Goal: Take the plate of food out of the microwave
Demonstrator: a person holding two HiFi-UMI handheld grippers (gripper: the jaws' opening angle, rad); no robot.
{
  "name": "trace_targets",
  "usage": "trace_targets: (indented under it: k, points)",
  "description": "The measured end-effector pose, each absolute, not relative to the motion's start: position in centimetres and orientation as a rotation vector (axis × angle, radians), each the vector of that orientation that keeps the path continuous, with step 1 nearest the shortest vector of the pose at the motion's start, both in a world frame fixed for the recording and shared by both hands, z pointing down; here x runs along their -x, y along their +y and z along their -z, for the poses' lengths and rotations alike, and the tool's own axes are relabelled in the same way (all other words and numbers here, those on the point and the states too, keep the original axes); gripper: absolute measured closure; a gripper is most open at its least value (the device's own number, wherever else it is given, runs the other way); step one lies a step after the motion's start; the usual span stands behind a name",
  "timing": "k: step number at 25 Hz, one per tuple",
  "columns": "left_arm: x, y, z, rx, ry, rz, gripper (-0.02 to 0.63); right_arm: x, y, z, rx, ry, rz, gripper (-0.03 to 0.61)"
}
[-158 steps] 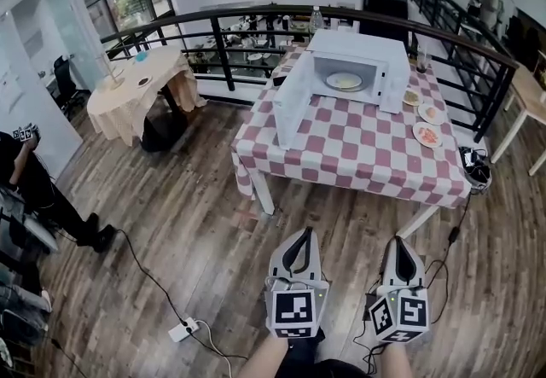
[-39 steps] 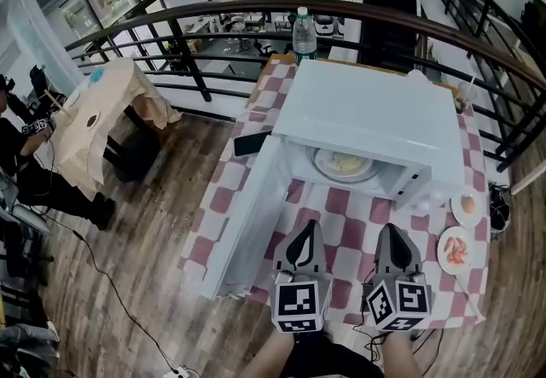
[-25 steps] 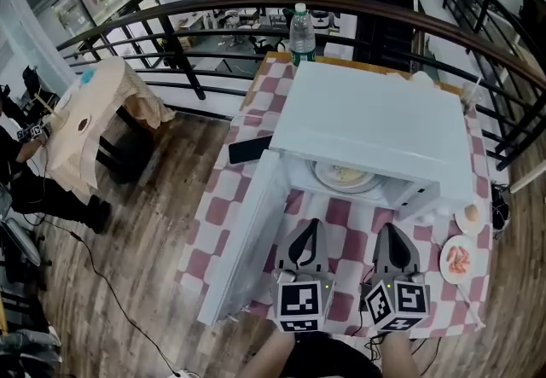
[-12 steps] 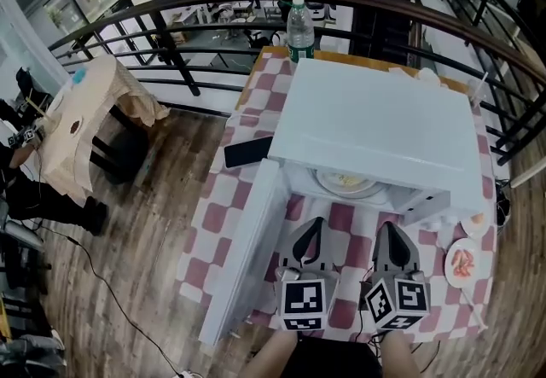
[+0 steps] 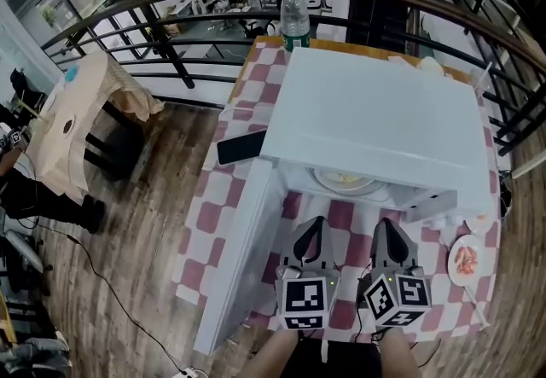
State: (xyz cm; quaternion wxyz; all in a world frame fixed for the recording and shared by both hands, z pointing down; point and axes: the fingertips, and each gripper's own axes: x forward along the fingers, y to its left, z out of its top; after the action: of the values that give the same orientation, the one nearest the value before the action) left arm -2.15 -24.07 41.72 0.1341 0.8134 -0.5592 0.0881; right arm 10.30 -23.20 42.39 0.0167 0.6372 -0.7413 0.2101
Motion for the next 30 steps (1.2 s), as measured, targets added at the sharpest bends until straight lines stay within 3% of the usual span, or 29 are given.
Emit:
trace_targets:
  k: [21, 30]
  points:
    - [0.1, -27.1, -45.5, -2.190, -1.628, -0.248, 0.604, -11.6, -25.2, -45.4, -1.895, -2.295, -0.753, 0.583]
    - [0.6, -28.3, -46.8, -1.965, -1.563, -0.048, 0.606, -11.5, -25.5, -46.1, -1.879, -2.291, -0.784, 0.583]
